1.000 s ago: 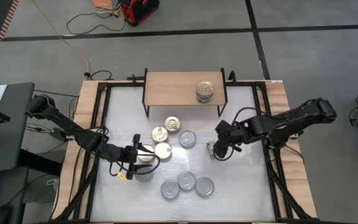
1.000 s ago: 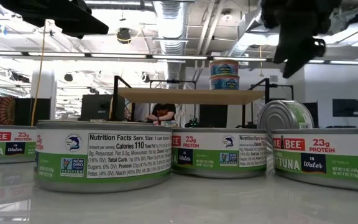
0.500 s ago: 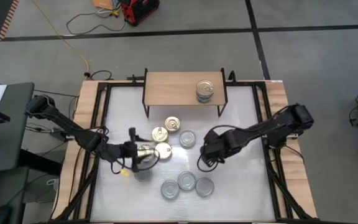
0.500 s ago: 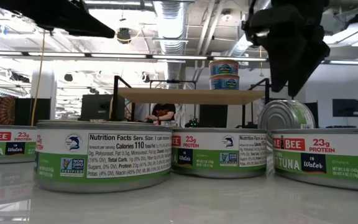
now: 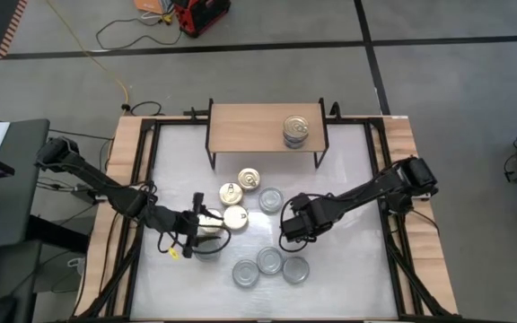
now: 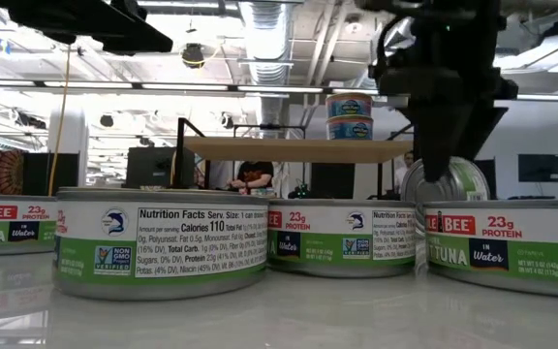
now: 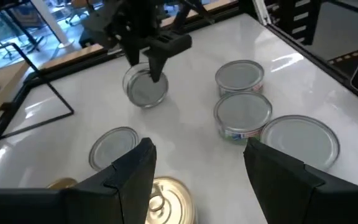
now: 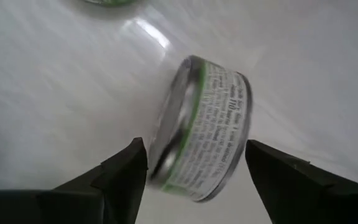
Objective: Stack canned seafood by type on shelf
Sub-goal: Put the green white tuna can on the shelf
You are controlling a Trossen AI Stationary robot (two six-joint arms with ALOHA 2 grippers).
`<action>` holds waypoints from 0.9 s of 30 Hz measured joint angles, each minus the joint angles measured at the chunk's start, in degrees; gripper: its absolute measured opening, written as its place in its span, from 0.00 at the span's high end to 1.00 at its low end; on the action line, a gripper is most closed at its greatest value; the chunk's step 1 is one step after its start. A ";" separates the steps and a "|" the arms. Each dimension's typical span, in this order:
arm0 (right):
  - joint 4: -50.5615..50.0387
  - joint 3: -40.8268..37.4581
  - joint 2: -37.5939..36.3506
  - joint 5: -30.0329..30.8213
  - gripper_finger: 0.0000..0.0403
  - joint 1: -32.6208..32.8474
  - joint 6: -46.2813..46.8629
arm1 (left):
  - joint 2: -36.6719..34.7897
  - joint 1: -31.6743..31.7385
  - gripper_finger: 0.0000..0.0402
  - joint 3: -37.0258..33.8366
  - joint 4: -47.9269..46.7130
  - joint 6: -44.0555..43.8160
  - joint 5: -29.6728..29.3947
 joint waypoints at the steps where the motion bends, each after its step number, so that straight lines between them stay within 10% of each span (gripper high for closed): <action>1: 0.13 -0.26 0.40 -0.03 0.25 -0.17 0.20 | 0.00 0.00 0.42 0.00 -0.09 -0.03 -0.51; 12: 2.13 -0.90 1.57 -0.04 0.60 1.24 -0.60 | -1.26 -0.01 0.42 -0.04 -3.52 -4.88 6.50; 27: 5.08 2.29 1.10 25.54 0.60 7.29 -22.39 | -4.67 5.85 0.42 -14.94 23.38 -9.98 24.01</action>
